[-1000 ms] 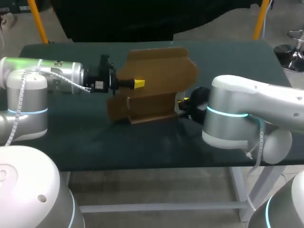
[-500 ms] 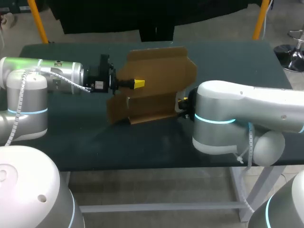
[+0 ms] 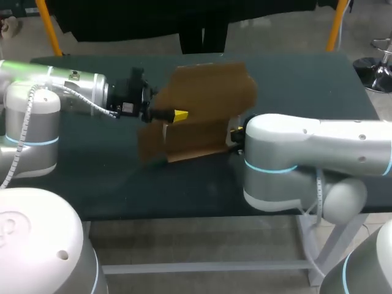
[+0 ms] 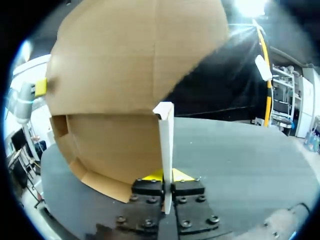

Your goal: Assemble the packaging by folding the flat box into shape, placing the metal phone stand inside, and closing the box properly

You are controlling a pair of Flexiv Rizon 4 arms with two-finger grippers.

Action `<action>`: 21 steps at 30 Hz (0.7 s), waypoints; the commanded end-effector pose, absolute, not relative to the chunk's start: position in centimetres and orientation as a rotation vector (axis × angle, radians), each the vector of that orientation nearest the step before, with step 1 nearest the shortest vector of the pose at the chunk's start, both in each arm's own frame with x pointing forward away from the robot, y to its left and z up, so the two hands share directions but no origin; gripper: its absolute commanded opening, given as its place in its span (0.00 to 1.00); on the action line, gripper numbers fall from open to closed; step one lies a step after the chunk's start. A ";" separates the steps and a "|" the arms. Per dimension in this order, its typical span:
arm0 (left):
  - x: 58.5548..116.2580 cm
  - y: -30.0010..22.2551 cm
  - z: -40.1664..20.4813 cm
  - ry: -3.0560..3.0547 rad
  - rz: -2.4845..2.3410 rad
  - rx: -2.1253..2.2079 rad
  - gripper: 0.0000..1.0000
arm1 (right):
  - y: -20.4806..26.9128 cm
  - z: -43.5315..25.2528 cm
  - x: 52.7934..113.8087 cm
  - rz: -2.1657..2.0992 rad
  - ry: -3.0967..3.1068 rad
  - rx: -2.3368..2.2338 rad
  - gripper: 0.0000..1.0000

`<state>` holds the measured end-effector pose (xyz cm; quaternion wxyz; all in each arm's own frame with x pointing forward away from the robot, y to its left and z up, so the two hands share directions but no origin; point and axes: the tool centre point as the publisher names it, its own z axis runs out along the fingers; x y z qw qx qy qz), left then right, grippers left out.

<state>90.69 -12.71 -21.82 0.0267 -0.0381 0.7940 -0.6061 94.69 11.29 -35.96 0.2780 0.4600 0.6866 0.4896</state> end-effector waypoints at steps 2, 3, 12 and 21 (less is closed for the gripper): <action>88.6 -10.4 -19.8 2.431 -1.780 -0.096 1.00 | 9.5 -35.6 93.6 1.394 1.883 1.204 0.00; 88.4 -10.1 -19.6 2.431 -1.760 -0.081 1.00 | 9.3 -35.6 93.5 1.400 1.889 1.204 0.00; 86.3 -8.3 -18.2 2.410 -1.637 -0.051 1.00 | 7.5 -34.9 92.3 1.522 1.955 1.170 0.00; 85.2 -7.2 -16.8 2.404 -1.541 -0.040 1.00 | 6.6 -34.4 91.3 1.684 2.094 1.066 0.00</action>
